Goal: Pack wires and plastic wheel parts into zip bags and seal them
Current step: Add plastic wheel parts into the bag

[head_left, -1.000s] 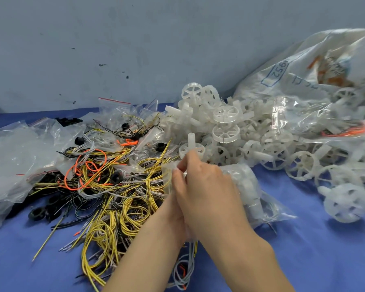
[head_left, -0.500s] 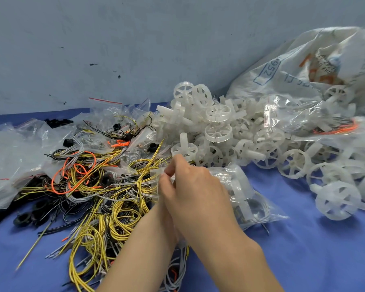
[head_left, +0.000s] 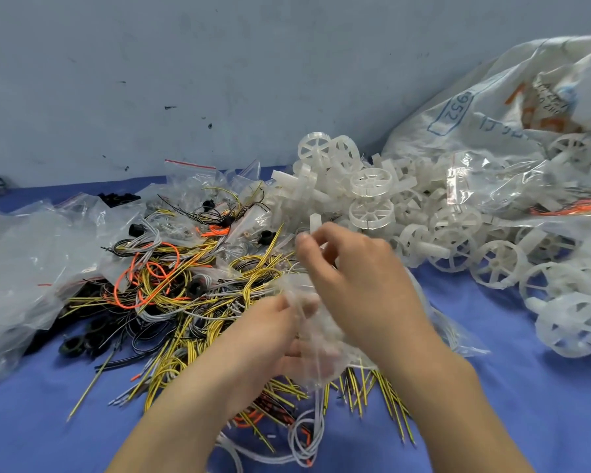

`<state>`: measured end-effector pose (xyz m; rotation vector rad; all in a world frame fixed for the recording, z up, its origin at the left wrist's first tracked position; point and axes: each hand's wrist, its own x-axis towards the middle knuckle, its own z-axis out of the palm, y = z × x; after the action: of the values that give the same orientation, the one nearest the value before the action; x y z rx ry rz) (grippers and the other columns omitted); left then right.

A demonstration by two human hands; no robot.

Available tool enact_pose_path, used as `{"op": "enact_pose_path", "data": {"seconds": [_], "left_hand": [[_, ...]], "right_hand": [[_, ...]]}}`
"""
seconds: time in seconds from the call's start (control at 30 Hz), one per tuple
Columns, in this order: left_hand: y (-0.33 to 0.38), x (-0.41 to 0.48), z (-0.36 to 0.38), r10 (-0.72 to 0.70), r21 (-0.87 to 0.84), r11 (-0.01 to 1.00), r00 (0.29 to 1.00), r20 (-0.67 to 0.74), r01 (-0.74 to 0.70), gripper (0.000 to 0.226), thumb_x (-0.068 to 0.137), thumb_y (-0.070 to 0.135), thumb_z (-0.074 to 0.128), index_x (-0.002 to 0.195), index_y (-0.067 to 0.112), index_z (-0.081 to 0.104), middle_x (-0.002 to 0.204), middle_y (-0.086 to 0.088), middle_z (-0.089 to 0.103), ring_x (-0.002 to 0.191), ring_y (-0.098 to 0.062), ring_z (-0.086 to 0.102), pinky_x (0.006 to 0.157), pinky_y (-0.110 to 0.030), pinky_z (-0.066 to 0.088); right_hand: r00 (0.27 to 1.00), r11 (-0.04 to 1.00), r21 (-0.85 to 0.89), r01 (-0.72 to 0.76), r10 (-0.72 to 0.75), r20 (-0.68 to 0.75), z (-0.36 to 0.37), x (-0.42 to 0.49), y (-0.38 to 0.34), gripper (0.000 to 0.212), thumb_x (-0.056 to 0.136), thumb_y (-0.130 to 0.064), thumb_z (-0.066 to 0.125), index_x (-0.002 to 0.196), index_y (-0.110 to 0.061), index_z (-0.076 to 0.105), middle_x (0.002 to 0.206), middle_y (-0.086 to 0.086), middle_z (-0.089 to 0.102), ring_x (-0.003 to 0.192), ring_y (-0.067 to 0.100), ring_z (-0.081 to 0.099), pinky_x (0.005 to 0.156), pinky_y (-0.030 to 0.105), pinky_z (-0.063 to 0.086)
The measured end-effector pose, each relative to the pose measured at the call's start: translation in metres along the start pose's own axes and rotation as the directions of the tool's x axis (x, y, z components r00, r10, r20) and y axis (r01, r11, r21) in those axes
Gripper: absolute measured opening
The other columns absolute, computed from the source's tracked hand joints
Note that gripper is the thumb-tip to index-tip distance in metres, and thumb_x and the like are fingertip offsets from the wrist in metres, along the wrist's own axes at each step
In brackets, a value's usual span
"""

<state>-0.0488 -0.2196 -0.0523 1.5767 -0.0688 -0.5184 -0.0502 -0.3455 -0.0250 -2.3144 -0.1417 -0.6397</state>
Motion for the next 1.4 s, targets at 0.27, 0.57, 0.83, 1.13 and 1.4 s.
{"op": "enact_pose_path", "data": {"seconds": [0.27, 0.57, 0.83, 1.13, 1.4], "left_hand": [[-0.005, -0.027, -0.019, 0.098, 0.187, 0.98, 0.975, -0.198, -0.06, 0.048, 0.099, 0.045, 0.041, 0.098, 0.006, 0.068, 0.094, -0.008, 0.072, 0.068, -0.03, 0.073, 0.059, -0.041, 0.061], [-0.024, -0.04, -0.009, 0.019, 0.367, 0.927, 0.989, 0.149, -0.073, 0.027, 0.083, 0.061, 0.06, 0.096, 0.037, 0.062, 0.087, -0.001, 0.075, 0.069, -0.018, 0.07, 0.074, -0.036, 0.058], [-0.016, -0.034, -0.018, 0.284, 0.189, 0.942, 0.959, -0.016, -0.276, 0.013, 0.098, 0.02, 0.052, 0.089, 0.018, 0.062, 0.099, 0.01, 0.072, 0.068, -0.027, 0.072, 0.054, -0.036, 0.059], [0.033, -0.03, -0.04, 0.681, 0.415, 0.711, 0.702, -0.206, -0.568, 0.017, 0.095, 0.03, 0.054, 0.094, 0.017, 0.065, 0.089, 0.002, 0.071, 0.08, -0.011, 0.07, 0.073, -0.026, 0.058], [0.052, -0.034, -0.046, 0.737, 0.475, 0.657, 0.631, -0.243, -0.585, 0.019, 0.092, 0.04, 0.053, 0.094, 0.024, 0.064, 0.094, 0.008, 0.072, 0.082, -0.01, 0.07, 0.073, -0.031, 0.06]], "right_hand": [[0.961, 0.994, -0.09, 0.056, -0.029, 0.275, 0.001, 0.023, 0.027, 0.028, 0.101, -0.04, 0.045, 0.111, -0.028, 0.069, 0.103, -0.01, 0.068, 0.095, 0.013, 0.062, 0.085, 0.036, 0.05], [0.772, 0.996, -0.033, 0.081, -0.042, 0.635, 0.028, 0.038, 0.03, 0.034, 0.102, -0.056, 0.036, 0.091, -0.033, 0.058, 0.084, -0.013, 0.061, 0.082, 0.009, 0.059, 0.07, 0.03, 0.045], [0.898, 0.941, 0.329, -0.082, -0.074, 0.434, 0.003, 0.05, 0.047, 0.012, 0.094, -0.032, 0.064, 0.096, -0.03, 0.076, 0.079, -0.014, 0.072, 0.064, 0.002, 0.057, 0.058, 0.014, 0.042], [0.984, 0.727, 0.678, 0.107, 0.02, -0.177, -0.044, 0.051, 0.022, 0.012, 0.092, -0.015, 0.068, 0.097, -0.023, 0.075, 0.08, -0.019, 0.072, 0.07, -0.004, 0.059, 0.065, 0.011, 0.047], [0.977, 0.734, 0.664, 0.143, 0.002, -0.212, -0.058, 0.048, 0.009, 0.013, 0.09, -0.017, 0.072, 0.093, -0.03, 0.075, 0.082, -0.019, 0.073, 0.068, -0.001, 0.058, 0.066, 0.012, 0.049]]}}
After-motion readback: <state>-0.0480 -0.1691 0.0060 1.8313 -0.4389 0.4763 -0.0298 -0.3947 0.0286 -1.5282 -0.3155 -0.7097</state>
